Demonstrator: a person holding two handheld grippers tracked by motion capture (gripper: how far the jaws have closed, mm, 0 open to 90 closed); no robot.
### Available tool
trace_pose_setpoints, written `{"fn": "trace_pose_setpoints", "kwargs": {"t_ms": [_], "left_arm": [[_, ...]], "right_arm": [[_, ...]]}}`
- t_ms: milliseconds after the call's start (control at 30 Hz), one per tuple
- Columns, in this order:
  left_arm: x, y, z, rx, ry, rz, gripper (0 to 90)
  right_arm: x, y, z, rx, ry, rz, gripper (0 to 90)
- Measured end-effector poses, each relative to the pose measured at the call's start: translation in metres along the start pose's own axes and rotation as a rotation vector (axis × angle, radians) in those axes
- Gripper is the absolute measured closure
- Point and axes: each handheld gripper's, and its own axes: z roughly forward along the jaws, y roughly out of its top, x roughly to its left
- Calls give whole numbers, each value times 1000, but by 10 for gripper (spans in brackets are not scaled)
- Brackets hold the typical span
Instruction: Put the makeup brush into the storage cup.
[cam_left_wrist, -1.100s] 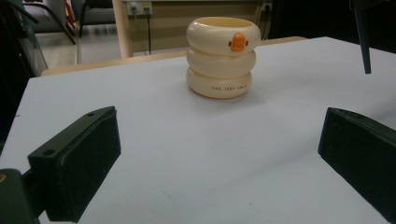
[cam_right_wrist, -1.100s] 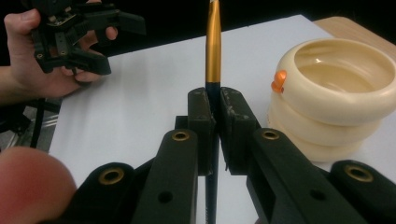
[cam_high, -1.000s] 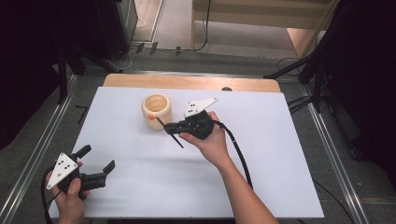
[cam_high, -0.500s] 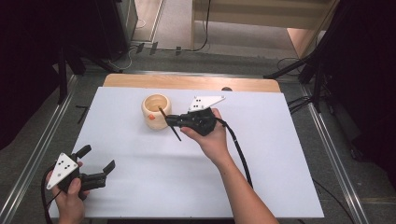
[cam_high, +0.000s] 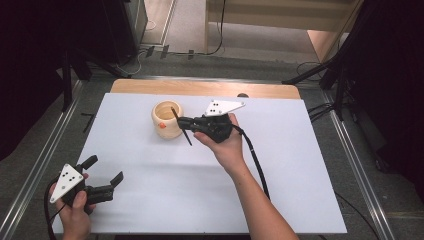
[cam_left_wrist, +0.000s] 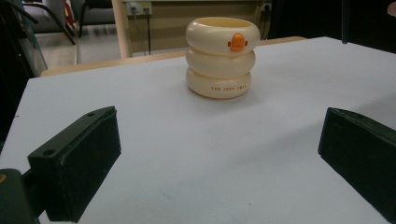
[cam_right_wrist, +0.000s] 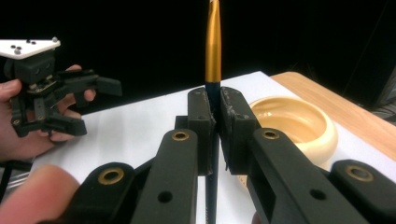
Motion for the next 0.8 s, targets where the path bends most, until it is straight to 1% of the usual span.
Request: {"fn": "trace_pose_setpoints", "kwargs": {"t_ms": [133,267,367,433,567,733,800], "left_arm": [[0,0,0,0,0,0,0],[0,0,-1,2,2,-3,0],[1,0,-1,2,2,-4,0],[1,0,-1,2,2,-3,0],[1,0,-1,2,1,-3,0],[0,0,-1,0,-1,-3,0],[0,0,-1,0,0,-3,0]], "right_arm": [[-1,2,0,-20,-21,2,847],[-2,3,1,-45,-32,17,848],[-2,4,1,-69,-48,21,847],[-2,5,2,-79,-71,27,848],[-2,8,4,-97,-81,46,848],[-2,12,9,-125,-92,51,847],[-2,14,10,-124,-102,53,847]]}}
